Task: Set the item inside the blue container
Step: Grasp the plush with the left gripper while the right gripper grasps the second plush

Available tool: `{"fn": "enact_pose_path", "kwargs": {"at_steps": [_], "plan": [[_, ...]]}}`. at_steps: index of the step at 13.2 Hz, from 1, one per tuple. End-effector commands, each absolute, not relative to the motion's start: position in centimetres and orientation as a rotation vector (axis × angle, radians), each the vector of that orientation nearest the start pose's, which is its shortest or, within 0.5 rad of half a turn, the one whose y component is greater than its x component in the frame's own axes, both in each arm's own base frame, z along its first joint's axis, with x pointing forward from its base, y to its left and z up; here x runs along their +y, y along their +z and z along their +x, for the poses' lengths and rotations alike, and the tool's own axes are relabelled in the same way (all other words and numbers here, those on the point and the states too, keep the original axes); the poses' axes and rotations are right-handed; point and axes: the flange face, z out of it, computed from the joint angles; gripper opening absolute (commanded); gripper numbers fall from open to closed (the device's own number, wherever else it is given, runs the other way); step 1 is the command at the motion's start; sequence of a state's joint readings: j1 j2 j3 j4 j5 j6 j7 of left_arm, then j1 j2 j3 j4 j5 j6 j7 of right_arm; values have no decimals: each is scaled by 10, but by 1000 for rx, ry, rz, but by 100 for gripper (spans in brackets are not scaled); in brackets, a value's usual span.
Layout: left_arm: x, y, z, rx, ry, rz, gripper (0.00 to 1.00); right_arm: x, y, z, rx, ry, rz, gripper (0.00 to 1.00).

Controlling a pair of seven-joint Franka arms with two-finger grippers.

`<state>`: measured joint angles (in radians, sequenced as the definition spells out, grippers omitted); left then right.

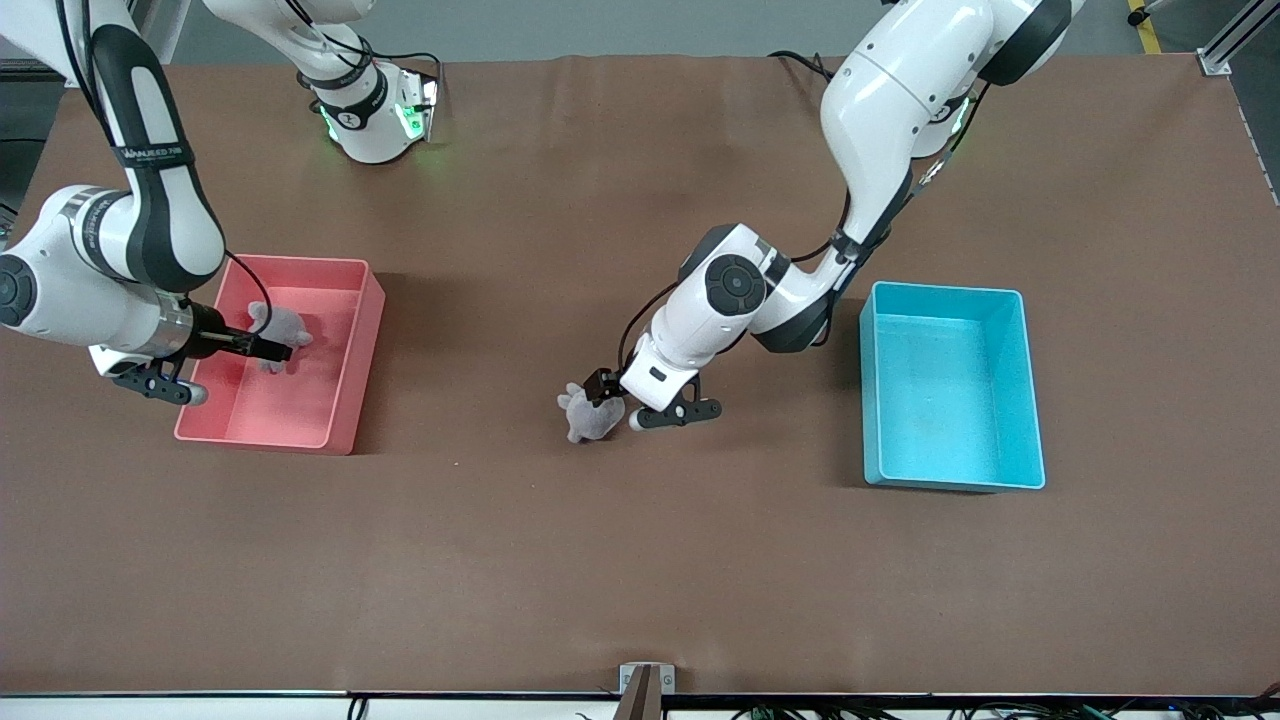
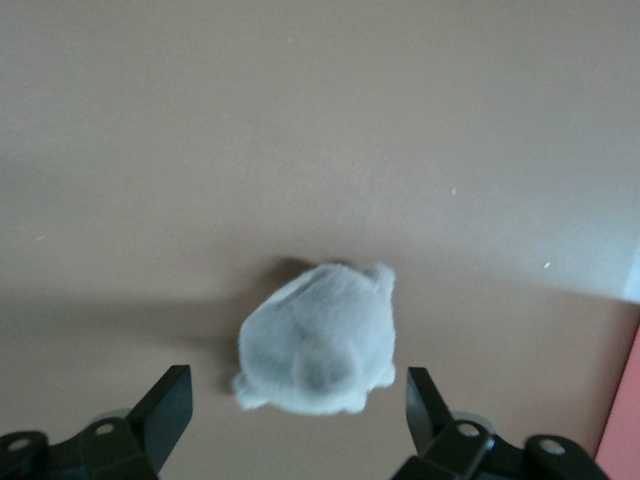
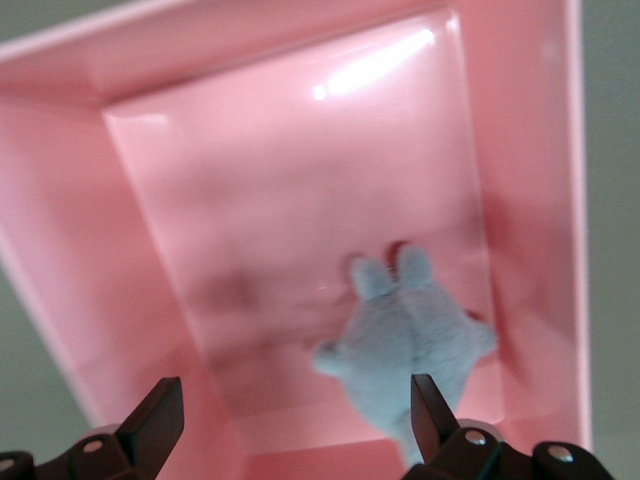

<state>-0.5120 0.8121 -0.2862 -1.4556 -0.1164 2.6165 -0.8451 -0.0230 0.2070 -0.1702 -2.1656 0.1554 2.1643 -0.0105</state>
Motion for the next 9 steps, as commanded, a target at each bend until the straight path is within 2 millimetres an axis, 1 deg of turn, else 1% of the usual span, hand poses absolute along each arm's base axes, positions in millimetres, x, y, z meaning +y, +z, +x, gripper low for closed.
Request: {"fn": "enact_pose_path", "kwargs": {"at_steps": [1, 2, 3, 5, 6, 7, 8, 9], "plan": [[-522, 247, 567, -559, -139, -3596, 92, -120, 268, 506, 356, 210, -3015, 100], [-528, 242, 566, -562, -134, -3598, 92, -129, 255, 500, 344, 210, -3019, 100], [-530, 239, 566, -566, -132, -3600, 92, -135, 251, 497, 354, 220, -3016, 100], [-533, 230, 564, -565, -152, -3610, 92, -134, 245, 492, 359, 245, -3010, 100], [-537, 226, 559, -546, -144, -3609, 92, -134, 244, 491, 375, 250, -3008, 100], [-537, 221, 558, -539, -143, -3605, 92, -134, 246, 492, 384, 249, -3007, 100], [-537, 219, 557, -534, -140, -3603, 92, -131, 246, 492, 426, 254, -3005, 100], [-536, 213, 557, -532, -134, -3597, 92, -126, 248, 492, 511, 267, -2995, 100]]}}
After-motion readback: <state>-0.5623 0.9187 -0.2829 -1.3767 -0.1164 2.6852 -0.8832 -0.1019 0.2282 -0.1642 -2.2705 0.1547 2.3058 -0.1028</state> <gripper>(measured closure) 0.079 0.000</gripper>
